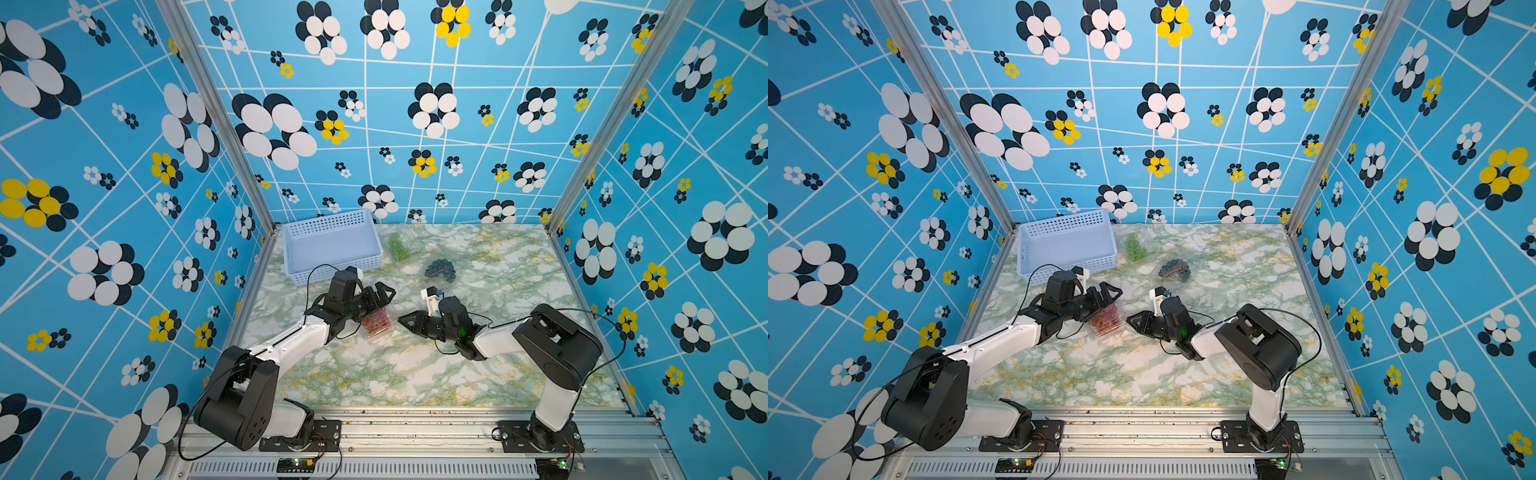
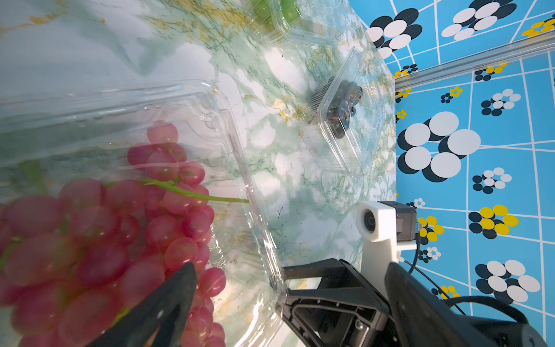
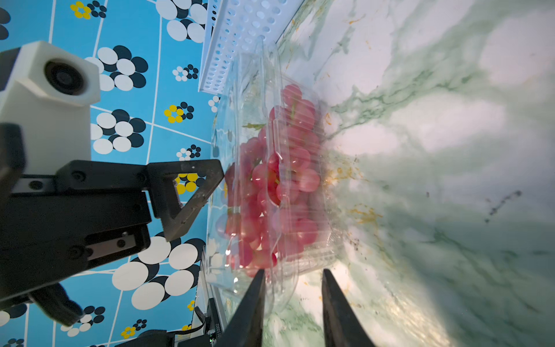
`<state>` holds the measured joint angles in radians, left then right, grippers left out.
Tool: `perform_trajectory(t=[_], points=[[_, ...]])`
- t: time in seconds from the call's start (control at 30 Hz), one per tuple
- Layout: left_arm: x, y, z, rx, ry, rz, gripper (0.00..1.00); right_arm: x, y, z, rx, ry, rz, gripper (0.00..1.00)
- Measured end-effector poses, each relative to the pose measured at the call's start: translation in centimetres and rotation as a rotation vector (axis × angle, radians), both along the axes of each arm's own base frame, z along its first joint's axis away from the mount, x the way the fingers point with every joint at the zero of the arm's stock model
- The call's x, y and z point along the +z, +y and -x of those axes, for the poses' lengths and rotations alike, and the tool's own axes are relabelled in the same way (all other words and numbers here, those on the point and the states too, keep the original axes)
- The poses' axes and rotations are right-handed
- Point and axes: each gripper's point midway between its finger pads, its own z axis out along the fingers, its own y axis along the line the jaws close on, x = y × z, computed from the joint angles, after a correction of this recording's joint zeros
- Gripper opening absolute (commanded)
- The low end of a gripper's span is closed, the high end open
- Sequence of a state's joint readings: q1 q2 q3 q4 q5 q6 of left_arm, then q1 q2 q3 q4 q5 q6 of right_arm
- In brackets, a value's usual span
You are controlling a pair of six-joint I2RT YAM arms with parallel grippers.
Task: Pack grapes into containers
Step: Close the packing box at the center of the board.
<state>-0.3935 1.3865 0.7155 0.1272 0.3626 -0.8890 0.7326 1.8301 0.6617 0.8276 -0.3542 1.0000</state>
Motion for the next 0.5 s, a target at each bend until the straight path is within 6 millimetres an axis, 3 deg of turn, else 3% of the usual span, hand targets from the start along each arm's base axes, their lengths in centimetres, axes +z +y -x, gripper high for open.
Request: perform_trajectory(t=[0.5], points=[[-0.3, 0.1, -0.2, 0.008, -0.002, -0.01, 1.0, 0.2, 1.0, 0.2, 0.006, -0.005, -0.054, 0.21]])
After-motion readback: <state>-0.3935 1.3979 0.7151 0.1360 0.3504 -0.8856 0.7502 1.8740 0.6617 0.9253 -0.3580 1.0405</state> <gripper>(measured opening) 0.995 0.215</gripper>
